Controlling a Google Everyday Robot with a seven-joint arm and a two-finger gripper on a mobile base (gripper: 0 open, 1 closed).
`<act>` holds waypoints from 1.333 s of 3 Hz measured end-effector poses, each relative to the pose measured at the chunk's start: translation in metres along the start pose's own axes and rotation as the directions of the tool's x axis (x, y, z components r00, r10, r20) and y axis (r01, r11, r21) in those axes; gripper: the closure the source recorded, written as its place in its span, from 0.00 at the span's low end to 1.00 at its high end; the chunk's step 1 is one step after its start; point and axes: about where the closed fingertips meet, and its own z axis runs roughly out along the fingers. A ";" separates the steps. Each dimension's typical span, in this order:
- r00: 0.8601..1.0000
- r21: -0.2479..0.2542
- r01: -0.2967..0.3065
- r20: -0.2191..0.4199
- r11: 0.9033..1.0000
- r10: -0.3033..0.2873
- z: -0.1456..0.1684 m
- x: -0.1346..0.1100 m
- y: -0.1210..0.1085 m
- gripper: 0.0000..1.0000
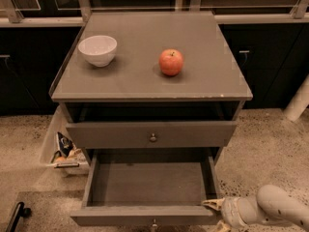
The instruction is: Open middle drawer
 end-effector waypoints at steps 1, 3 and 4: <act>1.000 0.000 0.000 0.000 1.000 0.000 0.000 0.000 0.000 0.00; 0.999 -0.002 0.044 -0.006 0.999 -0.044 -0.017 -0.021 -0.018 0.00; 0.994 0.014 0.101 -0.035 0.995 -0.100 -0.052 -0.046 -0.044 0.00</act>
Offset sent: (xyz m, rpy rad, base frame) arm 0.0056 0.0094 0.0080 -0.0022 -0.0057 0.0271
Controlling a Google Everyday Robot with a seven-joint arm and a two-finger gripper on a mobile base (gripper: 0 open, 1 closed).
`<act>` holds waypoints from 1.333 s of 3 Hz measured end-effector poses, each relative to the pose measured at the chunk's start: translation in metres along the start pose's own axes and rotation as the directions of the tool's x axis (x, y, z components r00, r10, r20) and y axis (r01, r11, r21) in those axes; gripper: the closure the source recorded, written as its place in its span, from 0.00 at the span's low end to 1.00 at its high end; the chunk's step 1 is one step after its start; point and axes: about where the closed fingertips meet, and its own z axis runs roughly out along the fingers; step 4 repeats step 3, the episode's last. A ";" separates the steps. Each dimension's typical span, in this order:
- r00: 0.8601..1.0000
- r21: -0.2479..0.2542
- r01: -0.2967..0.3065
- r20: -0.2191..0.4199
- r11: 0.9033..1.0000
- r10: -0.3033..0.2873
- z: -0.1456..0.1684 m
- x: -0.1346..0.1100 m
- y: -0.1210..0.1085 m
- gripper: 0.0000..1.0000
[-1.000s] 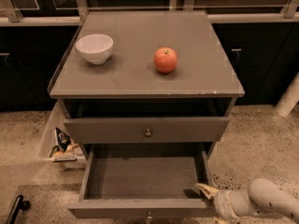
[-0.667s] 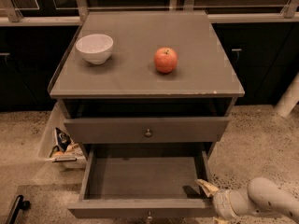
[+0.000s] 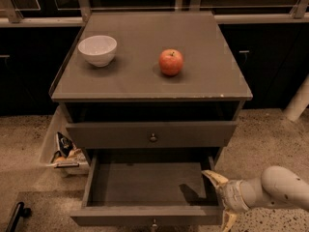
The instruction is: Open middle drawer
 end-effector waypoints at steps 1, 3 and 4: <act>0.997 0.028 0.057 -0.061 0.998 -0.056 -0.040 -0.020 -0.019 0.00; 0.989 0.068 0.105 -0.109 0.992 -0.097 -0.083 -0.038 -0.029 0.00; 0.989 0.068 0.105 -0.109 0.992 -0.097 -0.083 -0.038 -0.029 0.00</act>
Offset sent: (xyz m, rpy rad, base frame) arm -0.0043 -0.0312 0.1467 -0.1249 -0.2147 -0.0053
